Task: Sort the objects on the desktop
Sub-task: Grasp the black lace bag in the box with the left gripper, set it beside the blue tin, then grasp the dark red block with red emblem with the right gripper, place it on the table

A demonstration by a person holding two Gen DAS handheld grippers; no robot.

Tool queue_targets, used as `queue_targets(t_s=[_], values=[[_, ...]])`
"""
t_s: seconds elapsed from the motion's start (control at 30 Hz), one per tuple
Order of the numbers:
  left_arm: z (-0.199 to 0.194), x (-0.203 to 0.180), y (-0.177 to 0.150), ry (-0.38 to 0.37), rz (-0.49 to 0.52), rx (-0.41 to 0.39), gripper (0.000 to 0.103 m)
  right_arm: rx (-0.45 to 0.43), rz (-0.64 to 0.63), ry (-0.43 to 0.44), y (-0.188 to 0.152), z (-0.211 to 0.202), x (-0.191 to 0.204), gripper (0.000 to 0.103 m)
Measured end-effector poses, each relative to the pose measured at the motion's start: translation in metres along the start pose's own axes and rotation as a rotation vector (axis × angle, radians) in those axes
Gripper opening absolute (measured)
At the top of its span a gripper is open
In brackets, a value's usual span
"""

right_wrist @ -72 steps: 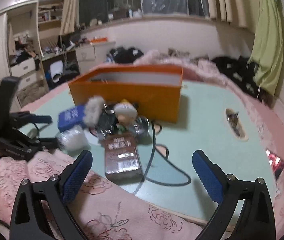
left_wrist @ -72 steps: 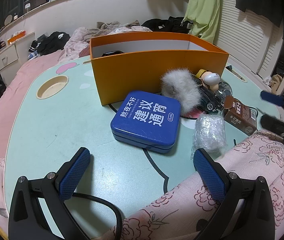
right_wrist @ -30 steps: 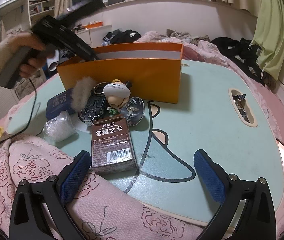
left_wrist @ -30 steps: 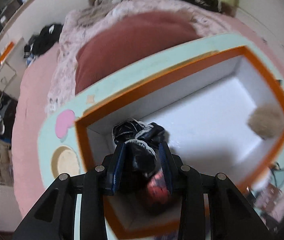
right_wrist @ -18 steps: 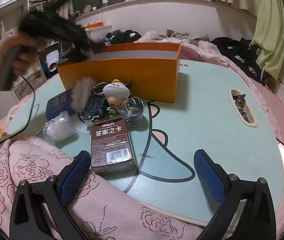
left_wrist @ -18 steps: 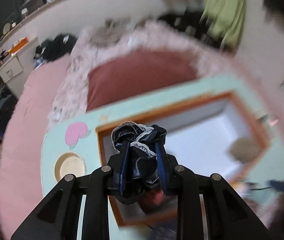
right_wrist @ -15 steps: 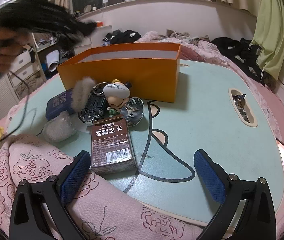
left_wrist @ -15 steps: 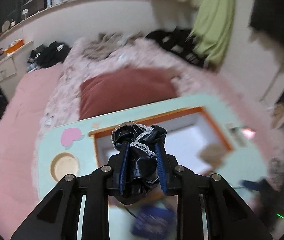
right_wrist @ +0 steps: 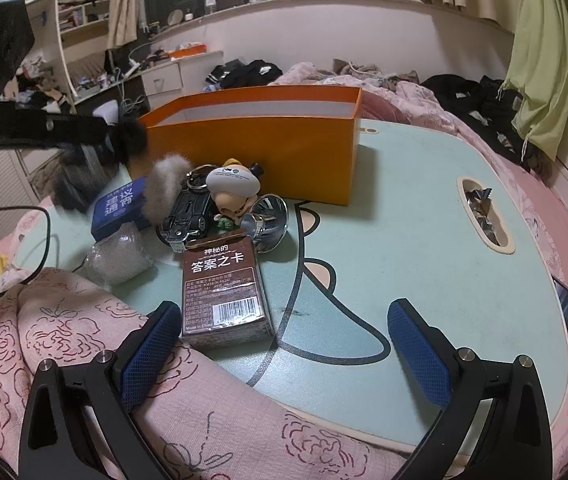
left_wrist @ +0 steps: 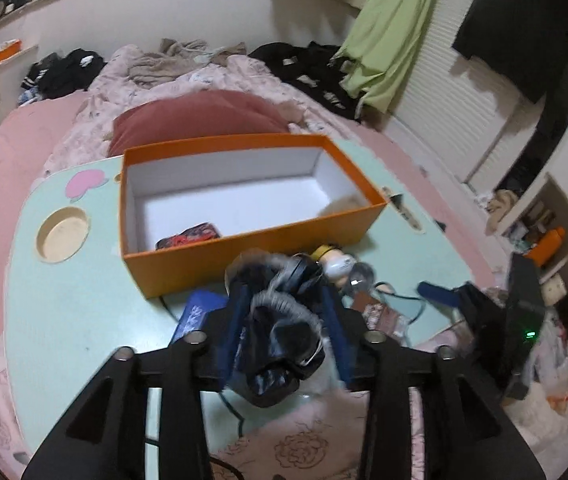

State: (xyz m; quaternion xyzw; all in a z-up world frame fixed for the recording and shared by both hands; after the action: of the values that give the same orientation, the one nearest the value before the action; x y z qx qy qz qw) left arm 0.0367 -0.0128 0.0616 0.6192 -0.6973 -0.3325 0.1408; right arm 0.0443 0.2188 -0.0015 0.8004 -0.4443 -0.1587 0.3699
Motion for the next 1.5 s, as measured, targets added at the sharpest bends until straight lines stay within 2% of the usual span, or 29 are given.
queue_targets(t_s=[0.03, 0.1, 0.17, 0.2, 0.4, 0.5, 0.53, 0.57, 0.63, 1.07, 1.23, 1.33, 1.4, 1.47, 1.5], values=[[-0.002, 0.000, -0.002, 0.030, 0.004, -0.020, 0.043, 0.000, 0.000, 0.000, 0.000, 0.000, 0.000, 0.103], [-0.013, 0.002, -0.006, 0.151, 0.027, -0.110, 0.045, 0.000, 0.000, 0.000, 0.000, 0.000, 0.000, 0.103], [-0.028, 0.008, -0.015, 0.236, 0.047, -0.197, 0.080, 0.000, 0.001, 0.000, 0.000, 0.000, 0.000, 0.103], [-0.031, 0.013, -0.020, 0.238, 0.049, -0.201, 0.087, 0.000, 0.001, 0.000, 0.000, 0.000, 0.001, 0.103], [-0.009, 0.033, -0.063, 0.222, 0.059, -0.045, 0.088, 0.000, 0.001, 0.000, -0.001, 0.000, 0.000, 0.103], [0.020, 0.036, -0.084, 0.179, 0.082, 0.038, 0.089, 0.001, 0.001, 0.000, -0.001, 0.001, 0.000, 0.103], [0.025, 0.034, -0.091, 0.208, 0.103, 0.012, 0.102, 0.000, -0.001, -0.002, 0.000, 0.001, 0.000, 0.103], [0.025, 0.034, -0.094, 0.234, 0.099, -0.034, 0.103, 0.000, -0.001, -0.002, -0.001, 0.000, 0.000, 0.103], [0.027, 0.038, -0.093, 0.233, 0.058, -0.033, 0.103, -0.001, 0.000, -0.002, -0.002, 0.000, 0.000, 0.103], [0.030, 0.041, -0.093, 0.252, 0.042, -0.058, 0.103, -0.008, 0.008, -0.009, -0.004, -0.002, -0.003, 0.103], [0.029, 0.041, -0.093, 0.252, 0.042, -0.064, 0.103, -0.085, 0.012, -0.028, 0.000, -0.023, -0.003, 0.103], [0.029, 0.042, -0.093, 0.251, 0.041, -0.067, 0.103, -0.130, 0.043, 0.019, 0.021, -0.037, -0.006, 0.103], [0.028, 0.041, -0.094, 0.251, 0.040, -0.070, 0.103, -0.148, 0.053, 0.033, 0.049, -0.044, -0.005, 0.103], [0.027, 0.041, -0.094, 0.250, 0.040, -0.073, 0.103, -0.130, 0.063, 0.049, 0.087, -0.041, -0.002, 0.102], [0.027, 0.041, -0.094, 0.250, 0.039, -0.074, 0.103, -0.102, 0.074, 0.074, 0.103, -0.036, 0.001, 0.099]])
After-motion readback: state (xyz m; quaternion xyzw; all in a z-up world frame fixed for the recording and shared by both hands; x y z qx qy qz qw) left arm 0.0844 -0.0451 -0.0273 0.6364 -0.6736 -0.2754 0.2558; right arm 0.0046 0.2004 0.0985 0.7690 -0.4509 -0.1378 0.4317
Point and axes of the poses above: each gripper's, at about its wrist camera, not at the fingertips, and z roughly the way its jaws point, x to its left, y to its top, the point moved 1 cm from there along z, roughly the way its jaws point, and after that the axes turned 2 degrees about y, right-handed, at the moved point
